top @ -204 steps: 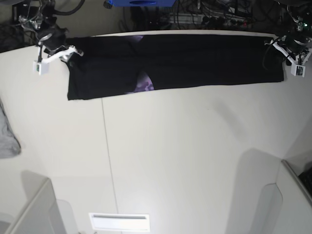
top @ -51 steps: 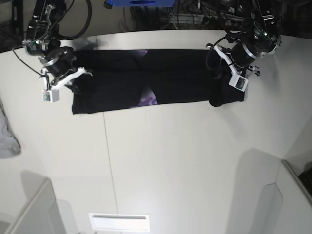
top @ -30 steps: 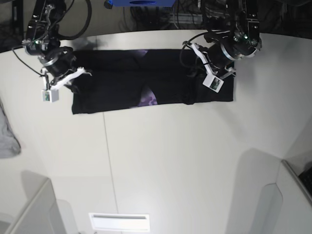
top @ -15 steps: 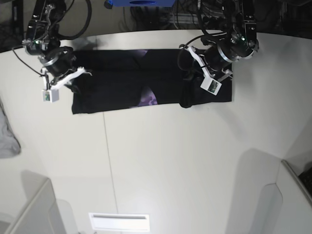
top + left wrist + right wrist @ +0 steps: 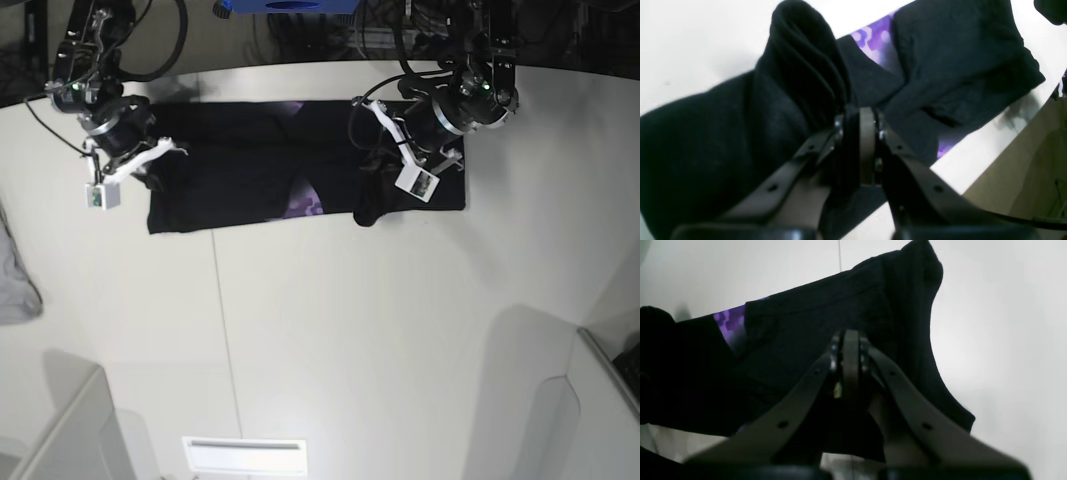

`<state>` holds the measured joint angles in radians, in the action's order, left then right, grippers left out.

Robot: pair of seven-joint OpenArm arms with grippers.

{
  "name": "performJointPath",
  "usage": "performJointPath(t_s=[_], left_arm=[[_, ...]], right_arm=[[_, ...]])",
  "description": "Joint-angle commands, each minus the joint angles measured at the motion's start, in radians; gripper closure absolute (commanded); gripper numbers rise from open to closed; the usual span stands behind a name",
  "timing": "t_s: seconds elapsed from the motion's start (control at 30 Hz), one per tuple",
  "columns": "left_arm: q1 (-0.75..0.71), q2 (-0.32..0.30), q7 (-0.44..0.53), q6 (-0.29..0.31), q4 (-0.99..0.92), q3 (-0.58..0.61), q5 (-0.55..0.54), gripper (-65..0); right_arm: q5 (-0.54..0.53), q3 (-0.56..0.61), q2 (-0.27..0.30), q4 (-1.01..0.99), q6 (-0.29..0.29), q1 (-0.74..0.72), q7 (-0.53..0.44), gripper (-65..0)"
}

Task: Fold the T-shirt properly
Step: 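Carry the strip end with the left gripper toward the right gripper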

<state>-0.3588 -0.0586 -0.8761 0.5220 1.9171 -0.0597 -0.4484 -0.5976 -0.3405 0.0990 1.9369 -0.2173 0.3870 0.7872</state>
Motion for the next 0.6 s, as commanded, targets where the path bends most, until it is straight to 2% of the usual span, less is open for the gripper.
performJointPath(t_s=[0.0, 0.57], left_arm=[[0.002, -0.004, 0.021, 0.003, 0.009, 0.021, -0.019, 0.0], [0.022, -0.001, 0.021, 0.002, -0.012, 0.048, -0.019, 0.0]], right_arm=[[-0.012, -0.006, 0.009, 0.016, -0.001, -0.001, -0.019, 0.0], [-0.011, -0.006, 0.009, 0.016, -0.001, -0.006, -0.019, 0.0]])
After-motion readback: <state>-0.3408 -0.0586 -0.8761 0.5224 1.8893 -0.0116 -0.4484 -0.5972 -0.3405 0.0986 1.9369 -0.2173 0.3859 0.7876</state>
